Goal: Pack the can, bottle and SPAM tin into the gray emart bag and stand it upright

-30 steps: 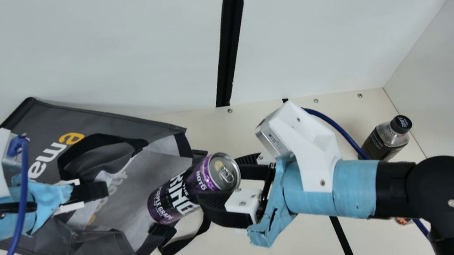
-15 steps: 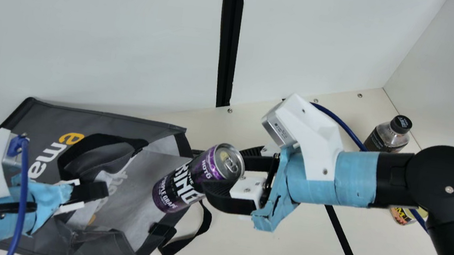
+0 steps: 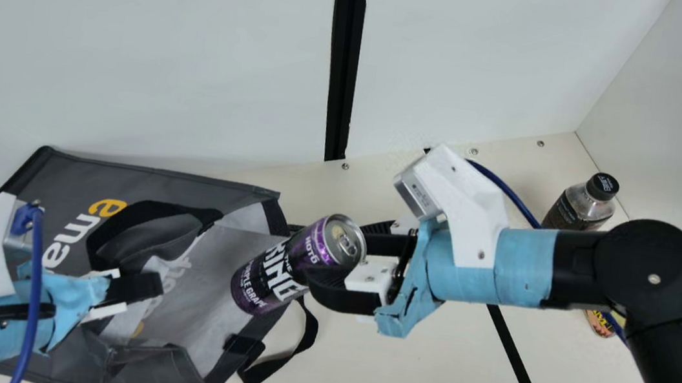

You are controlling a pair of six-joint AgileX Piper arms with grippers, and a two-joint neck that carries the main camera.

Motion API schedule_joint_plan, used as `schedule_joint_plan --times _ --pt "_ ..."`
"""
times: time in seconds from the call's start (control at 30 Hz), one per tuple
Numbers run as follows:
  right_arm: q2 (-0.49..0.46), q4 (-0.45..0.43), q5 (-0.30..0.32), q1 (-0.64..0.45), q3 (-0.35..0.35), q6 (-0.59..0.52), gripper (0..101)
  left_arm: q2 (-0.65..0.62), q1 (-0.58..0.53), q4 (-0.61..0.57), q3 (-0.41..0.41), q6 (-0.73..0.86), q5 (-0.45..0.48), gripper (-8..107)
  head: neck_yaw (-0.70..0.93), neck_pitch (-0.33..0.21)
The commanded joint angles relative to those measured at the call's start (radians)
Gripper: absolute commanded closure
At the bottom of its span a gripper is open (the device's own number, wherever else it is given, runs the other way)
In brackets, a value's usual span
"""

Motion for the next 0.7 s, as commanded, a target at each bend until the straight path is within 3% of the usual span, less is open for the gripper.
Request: schedule_joint_plan --times 0.0,0.67 --pt "0.009 -0.002 -0.019 0.012 0.003 -0.004 101 0.000 0.000 0.000 0.000 0.000 0.000 107 -0.001 -0.023" --pt "0.141 0.059 -0.124 0.118 0.029 -0.105 101 0.000 0.000 0.000 0.000 0.000 0.000 107 -0.001 -0.023"
